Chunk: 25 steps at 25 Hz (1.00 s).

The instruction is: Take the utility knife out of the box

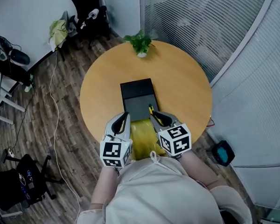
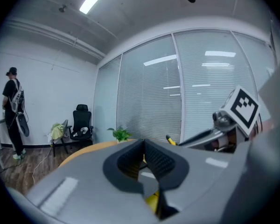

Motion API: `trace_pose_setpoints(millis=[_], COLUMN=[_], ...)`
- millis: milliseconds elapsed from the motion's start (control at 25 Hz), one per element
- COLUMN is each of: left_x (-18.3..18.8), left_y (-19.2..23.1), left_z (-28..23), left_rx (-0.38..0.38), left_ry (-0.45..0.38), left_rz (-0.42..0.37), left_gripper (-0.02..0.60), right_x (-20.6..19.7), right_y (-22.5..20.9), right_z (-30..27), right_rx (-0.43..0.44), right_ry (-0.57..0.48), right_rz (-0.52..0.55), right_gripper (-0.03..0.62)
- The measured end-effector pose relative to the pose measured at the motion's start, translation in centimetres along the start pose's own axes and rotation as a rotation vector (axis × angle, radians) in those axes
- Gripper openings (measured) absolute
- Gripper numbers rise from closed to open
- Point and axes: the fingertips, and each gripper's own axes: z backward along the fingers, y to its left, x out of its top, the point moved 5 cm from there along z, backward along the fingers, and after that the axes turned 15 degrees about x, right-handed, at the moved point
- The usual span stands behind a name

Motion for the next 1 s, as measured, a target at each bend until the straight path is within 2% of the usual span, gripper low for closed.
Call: trace_pose_setpoints(millis=[160, 680, 1000], left_x=[2.4, 0.9, 0.1], left_y=[0.1, 0.3, -0.4], left_z=[1.0, 1.3, 1.1], left_rx=[0.016, 0.057, 0.055], left_ry=[-0.065, -0.016, 0.005], left_rz=[0.007, 0.040, 0.049], left_gripper=[0.006, 0.006, 0.006], right_x=[2.0, 0.7, 0.1], right_y=[1.3, 1.0, 0.4], right_z=[1.5, 1.2, 1.3], right_rx=[0.007, 0.054, 0.035], right_ry=[-0.051, -0.031, -0.020], right_rz=[0.037, 0.036, 0.027], right_gripper=[0.063, 0.062, 0.063])
